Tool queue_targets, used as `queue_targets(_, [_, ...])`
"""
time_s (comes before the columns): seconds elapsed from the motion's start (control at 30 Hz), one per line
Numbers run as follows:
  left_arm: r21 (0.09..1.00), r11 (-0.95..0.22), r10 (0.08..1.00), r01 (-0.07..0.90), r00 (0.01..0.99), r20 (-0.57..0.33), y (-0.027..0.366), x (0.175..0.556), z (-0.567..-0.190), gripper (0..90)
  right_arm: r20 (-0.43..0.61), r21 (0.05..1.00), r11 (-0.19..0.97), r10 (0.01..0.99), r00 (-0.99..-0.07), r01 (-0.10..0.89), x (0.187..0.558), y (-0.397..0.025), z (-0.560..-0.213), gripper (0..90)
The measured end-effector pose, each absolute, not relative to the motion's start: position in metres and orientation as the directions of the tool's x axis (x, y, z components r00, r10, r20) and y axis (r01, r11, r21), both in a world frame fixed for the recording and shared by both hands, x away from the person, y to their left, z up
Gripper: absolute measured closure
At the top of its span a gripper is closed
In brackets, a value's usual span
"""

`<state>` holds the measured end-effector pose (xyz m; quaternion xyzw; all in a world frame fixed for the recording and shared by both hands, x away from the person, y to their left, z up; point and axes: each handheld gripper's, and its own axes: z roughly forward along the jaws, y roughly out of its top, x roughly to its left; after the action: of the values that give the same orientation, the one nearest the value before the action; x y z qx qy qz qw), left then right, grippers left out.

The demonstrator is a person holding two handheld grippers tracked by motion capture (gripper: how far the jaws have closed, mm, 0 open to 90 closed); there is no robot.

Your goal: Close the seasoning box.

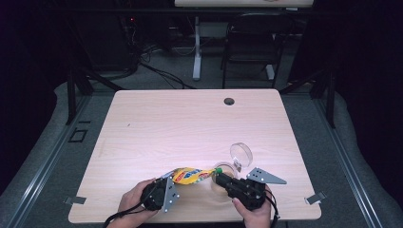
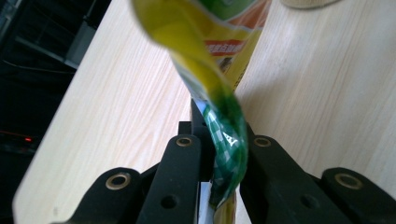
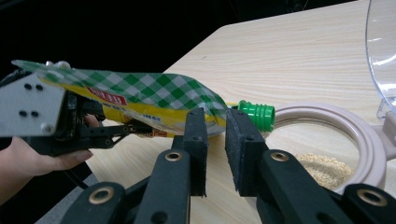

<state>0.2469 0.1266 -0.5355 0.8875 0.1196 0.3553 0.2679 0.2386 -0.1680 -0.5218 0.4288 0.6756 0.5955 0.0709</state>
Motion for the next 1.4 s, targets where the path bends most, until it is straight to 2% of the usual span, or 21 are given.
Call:
queue_targets(0.6, [0.658, -0.747, 0.481, 0.089, 0.756, 0.443, 0.138, 0.256, -0.535, 87.3, 0.423, 0.858, -0.08, 0.671, -0.609, 0.508, 0.24, -0.173, -0.526, 76.2])
queue_targets(1.4, [0.744, -0.646, 0.554, 0.173, 0.776, 0.301, 0.15, 0.267, -0.536, 86.5, 0.429, 0.852, -0.087, 0.682, -0.593, 0.517, 0.242, -0.179, -0.529, 74.9])
